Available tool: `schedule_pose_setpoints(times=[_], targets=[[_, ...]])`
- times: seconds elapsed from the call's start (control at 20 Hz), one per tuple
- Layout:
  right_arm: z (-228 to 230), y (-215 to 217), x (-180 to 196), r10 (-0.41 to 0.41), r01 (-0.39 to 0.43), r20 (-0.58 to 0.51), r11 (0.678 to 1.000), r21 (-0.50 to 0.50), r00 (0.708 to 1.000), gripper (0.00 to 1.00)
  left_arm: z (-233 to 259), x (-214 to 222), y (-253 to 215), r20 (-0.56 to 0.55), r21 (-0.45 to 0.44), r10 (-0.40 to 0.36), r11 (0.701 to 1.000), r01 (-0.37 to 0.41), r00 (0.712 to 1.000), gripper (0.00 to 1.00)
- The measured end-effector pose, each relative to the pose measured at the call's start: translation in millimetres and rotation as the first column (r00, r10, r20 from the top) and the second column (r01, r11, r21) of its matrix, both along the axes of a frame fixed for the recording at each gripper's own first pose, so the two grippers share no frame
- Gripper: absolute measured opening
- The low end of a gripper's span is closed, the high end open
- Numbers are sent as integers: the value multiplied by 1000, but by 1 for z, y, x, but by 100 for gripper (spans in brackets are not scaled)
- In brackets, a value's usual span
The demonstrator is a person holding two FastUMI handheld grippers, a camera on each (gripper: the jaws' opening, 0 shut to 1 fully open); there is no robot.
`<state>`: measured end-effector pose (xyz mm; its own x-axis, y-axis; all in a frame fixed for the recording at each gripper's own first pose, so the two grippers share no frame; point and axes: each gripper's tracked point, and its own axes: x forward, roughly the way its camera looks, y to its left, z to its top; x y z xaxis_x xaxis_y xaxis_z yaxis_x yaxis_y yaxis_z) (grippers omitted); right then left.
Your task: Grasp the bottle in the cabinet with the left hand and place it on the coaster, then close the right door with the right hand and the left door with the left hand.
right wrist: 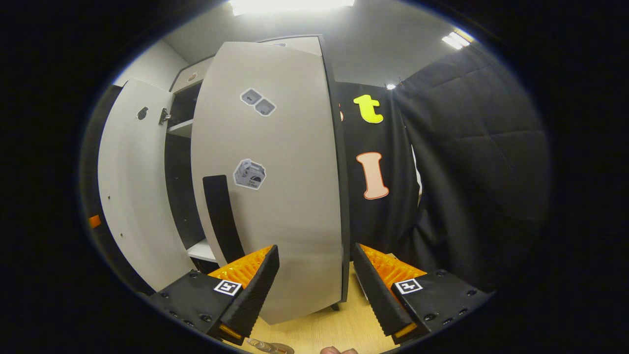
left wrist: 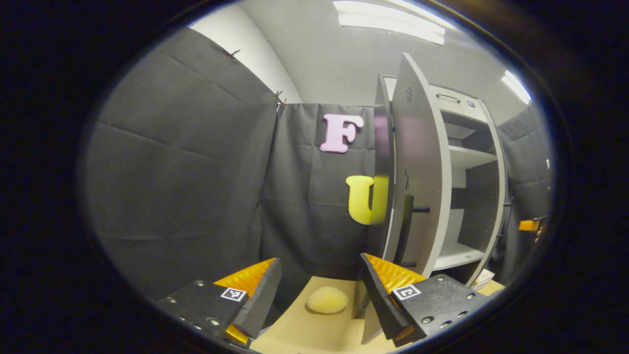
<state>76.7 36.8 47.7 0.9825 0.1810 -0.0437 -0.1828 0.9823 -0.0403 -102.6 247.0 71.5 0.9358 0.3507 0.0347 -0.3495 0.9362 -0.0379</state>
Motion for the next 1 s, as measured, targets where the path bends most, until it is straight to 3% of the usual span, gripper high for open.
schedule_pose_setpoints(times=[0.2,0.25,0.3,0.35,0.5,0.55,0.7,0.9,1.0], targets=[[-13,-5,0,-15,14,-27,1000,-27,1000,97,16,23,4,8,7,-59,998,59,998,99],[-17,-5,-1,-18,17,-33,999,-30,999,97,17,31,4,12,1,-78,997,78,997,99],[-21,-5,-2,-19,18,-41,999,-30,999,97,16,38,5,12,-6,-95,995,95,995,92],[-24,-5,-4,-20,18,-48,999,-29,999,98,15,44,6,9,-11,-106,994,106,994,99],[-32,-8,-6,-30,28,-69,999,-32,997,98,14,63,4,3,-30,-148,989,148,989,99],[-35,-10,-7,-37,35,-73,999,-32,997,97,15,71,1,0,-31,-166,986,166,986,92],[-40,-16,-5,-58,56,-91,998,-16,994,97,15,91,-1,-6,-27,-211,977,211,977,92],[-46,-27,-3,-84,88,-105,996,26,991,97,19,114,-6,-31,-10,-248,969,247,968,92],[-50,-32,-2,-95,98,-110,995,26,989,98,22,112,-10,-47,24,-229,973,230,972,92]])
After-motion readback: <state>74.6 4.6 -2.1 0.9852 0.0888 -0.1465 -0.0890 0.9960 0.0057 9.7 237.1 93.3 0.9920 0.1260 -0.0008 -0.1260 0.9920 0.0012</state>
